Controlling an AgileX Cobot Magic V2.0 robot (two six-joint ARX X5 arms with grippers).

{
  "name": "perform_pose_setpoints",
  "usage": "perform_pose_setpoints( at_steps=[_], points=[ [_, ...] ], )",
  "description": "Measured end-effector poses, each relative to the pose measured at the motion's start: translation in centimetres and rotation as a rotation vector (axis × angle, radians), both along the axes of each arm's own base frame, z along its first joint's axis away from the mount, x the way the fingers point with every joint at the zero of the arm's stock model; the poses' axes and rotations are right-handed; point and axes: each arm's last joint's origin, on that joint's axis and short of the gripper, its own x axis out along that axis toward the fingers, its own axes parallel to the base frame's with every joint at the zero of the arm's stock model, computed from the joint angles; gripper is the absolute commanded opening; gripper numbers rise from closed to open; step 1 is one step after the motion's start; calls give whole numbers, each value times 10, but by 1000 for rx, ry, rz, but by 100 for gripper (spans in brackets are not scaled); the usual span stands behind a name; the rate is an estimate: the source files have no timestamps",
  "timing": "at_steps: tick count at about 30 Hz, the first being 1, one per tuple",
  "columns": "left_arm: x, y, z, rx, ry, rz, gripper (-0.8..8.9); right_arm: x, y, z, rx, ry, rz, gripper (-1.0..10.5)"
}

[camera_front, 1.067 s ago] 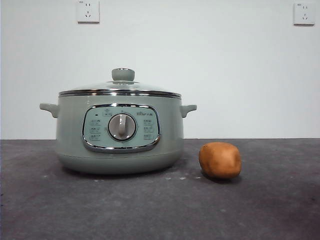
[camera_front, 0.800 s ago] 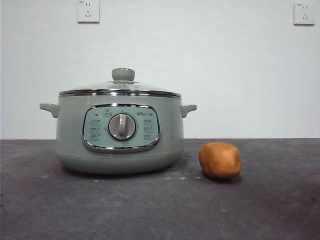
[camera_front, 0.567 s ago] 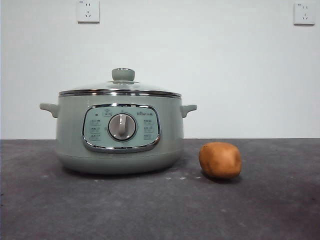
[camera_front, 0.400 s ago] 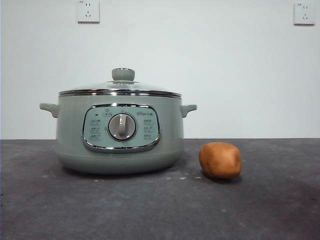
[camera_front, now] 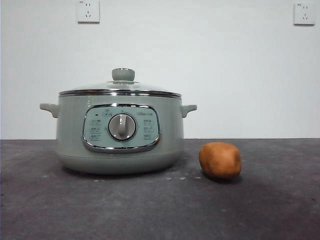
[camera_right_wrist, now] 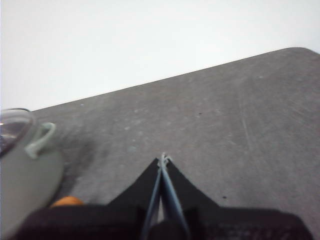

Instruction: Pick up the potato,open the lid,put the potato in the pot,close the lid

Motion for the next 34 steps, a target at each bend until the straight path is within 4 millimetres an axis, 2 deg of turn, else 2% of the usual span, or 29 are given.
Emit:
perform_pose_setpoints(
  at_steps=[11, 17, 24, 34],
  points=[
    [-4, -4, 64, -44, 70, -131, -6, 1, 5, 84, -81, 150, 185, -12],
    [-9, -7, 91, -29, 102, -184, -6, 5, 6, 117, -111, 219, 267, -12],
    [-10, -11, 103, 12, 171, -243, -6, 9, 7, 122, -126, 303, 325, -11],
    [-3, -12, 101, 6, 210, -280, 12, 9, 7, 122, -143, 303, 330, 13]
  ],
)
